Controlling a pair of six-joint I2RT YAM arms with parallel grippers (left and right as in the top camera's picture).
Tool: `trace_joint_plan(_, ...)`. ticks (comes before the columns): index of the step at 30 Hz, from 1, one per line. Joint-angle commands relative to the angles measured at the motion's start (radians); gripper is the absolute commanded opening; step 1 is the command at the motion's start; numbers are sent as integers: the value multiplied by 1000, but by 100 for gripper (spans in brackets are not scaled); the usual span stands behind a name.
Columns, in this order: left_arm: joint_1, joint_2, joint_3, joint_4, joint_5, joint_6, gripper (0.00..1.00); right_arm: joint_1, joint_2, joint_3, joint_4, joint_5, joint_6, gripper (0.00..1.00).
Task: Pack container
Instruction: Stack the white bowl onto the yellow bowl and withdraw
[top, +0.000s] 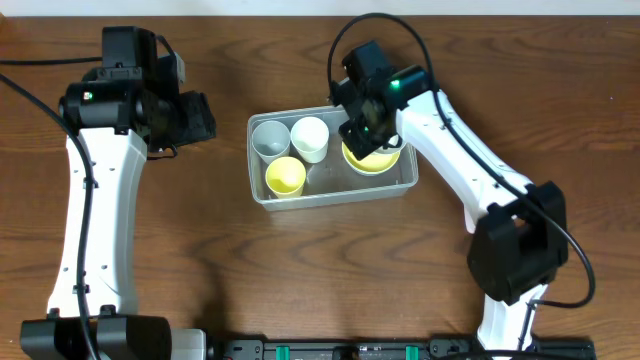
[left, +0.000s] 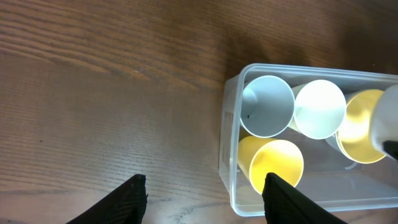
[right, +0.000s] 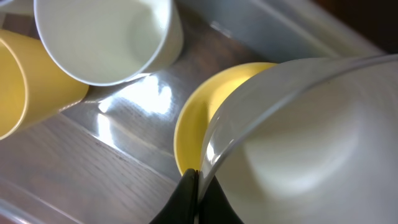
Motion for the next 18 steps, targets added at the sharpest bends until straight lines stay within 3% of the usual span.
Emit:
trace_joint_plan(1, 3, 4, -4, -5, -12, -1, 61, 10, 7, -1, -3, 14, -5, 8)
trace_joint_plan(5, 3, 4, -4, -5, -12, -1, 61, 11, 3, -1, 1, 14, -13, 37)
trace_joint_plan(10, 3, 4, -4, -5, -12, -1, 61, 6, -41, 5, -5, 15, -11, 39)
trace_joint_plan(16, 3, 4, -4, -6, -12, -1, 61, -64, -222, 30, -10, 121, 80, 41)
trace_joint_plan(18, 3, 4, -4, -8, -12, -1, 61, -116, -299, 30, -30, 176, 119, 50)
